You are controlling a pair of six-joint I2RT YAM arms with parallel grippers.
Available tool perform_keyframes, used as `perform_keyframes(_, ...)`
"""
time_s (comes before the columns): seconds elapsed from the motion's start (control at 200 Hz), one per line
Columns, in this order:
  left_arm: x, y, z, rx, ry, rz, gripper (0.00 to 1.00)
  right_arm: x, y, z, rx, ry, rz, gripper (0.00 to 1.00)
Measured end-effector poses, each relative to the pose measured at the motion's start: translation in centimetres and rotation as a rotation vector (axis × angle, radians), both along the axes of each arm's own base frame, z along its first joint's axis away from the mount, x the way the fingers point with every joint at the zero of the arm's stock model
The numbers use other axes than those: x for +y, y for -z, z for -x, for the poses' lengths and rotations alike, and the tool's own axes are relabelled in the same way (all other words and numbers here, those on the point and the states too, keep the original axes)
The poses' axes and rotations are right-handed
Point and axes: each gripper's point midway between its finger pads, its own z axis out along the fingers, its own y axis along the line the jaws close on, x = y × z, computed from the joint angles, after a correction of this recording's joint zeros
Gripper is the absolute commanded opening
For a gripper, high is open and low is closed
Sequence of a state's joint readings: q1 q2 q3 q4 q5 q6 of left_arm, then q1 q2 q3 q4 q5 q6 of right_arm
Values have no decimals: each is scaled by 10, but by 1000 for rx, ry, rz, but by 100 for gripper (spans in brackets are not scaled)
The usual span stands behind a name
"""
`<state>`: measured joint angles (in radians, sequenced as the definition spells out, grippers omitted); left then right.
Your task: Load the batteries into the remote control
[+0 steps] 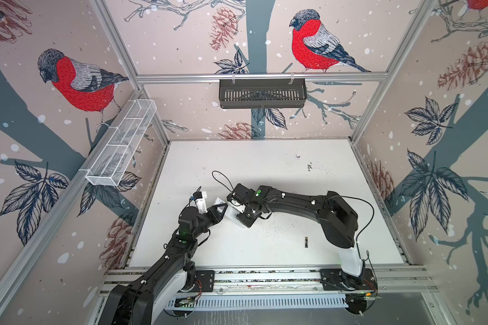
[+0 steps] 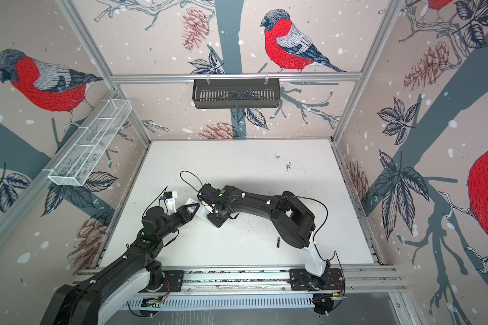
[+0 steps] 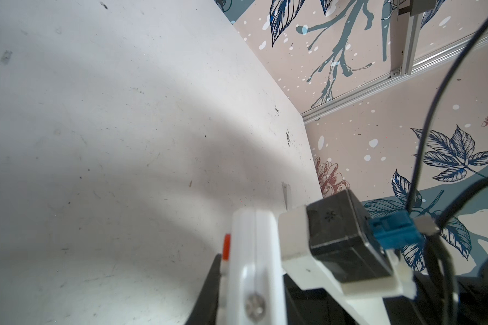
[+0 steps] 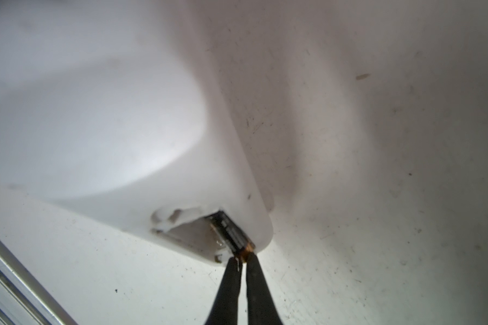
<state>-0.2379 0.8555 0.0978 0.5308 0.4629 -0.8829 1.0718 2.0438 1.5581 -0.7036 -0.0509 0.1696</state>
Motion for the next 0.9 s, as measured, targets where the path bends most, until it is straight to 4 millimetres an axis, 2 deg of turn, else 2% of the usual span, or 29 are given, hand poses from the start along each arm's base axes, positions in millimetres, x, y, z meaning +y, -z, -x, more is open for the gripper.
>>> perform_keyframes(0.545,3,3,-3,6,-24,-10,0,7,3,-6,17,52,44,10)
perform_keyframes(0.901,2,-1,-4,-5,-19,-4,0,5,-2,-7,53,48,-24,10)
